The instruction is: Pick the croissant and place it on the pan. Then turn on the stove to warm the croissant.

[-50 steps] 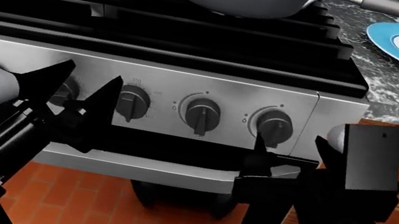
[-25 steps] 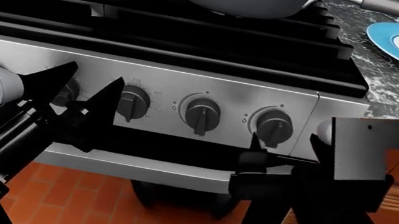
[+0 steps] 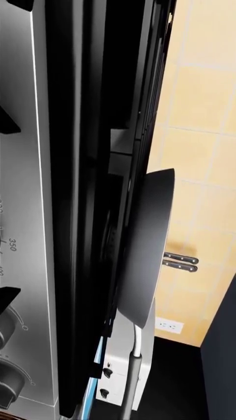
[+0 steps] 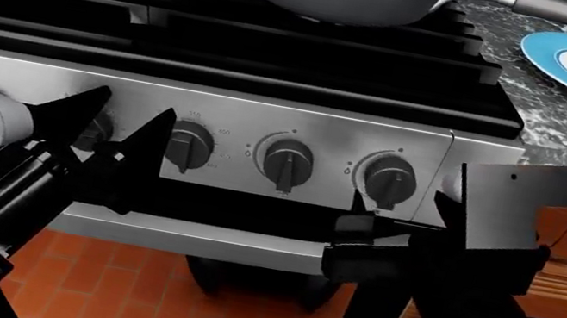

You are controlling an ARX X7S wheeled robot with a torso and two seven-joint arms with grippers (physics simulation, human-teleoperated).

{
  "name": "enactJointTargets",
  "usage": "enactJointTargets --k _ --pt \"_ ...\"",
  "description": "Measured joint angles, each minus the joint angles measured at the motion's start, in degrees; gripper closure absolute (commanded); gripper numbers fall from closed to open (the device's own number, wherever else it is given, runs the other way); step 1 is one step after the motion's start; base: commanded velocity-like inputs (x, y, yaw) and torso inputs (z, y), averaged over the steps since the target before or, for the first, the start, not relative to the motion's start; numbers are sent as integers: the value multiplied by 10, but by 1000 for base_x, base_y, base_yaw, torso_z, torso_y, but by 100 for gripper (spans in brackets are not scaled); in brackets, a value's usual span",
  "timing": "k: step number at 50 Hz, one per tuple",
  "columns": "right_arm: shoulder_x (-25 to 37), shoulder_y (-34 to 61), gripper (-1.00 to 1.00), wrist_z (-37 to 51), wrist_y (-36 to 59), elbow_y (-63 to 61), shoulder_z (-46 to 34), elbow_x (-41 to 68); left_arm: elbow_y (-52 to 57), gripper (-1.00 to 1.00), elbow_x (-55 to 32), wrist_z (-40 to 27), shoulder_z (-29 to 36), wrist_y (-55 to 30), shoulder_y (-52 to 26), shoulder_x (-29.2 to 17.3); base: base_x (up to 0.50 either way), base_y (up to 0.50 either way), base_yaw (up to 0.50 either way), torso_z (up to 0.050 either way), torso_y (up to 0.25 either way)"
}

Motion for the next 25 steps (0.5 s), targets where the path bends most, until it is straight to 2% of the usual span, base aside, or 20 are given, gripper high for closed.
enactJointTargets --k 11,12,25 --pt "-3 3 -100 -2 2 5 -4 1 -3 -100 2 4 0 3 0 0 0 0 0 0 0" --pt "-4 4 100 -2 2 6 -4 1 -3 -100 2 4 1 3 0 0 0 0 0 0 0" --pt "-5 8 100 -2 4 10 -7 0 -6 -100 4 7 2 5 -1 0 0 0 0 0 0"
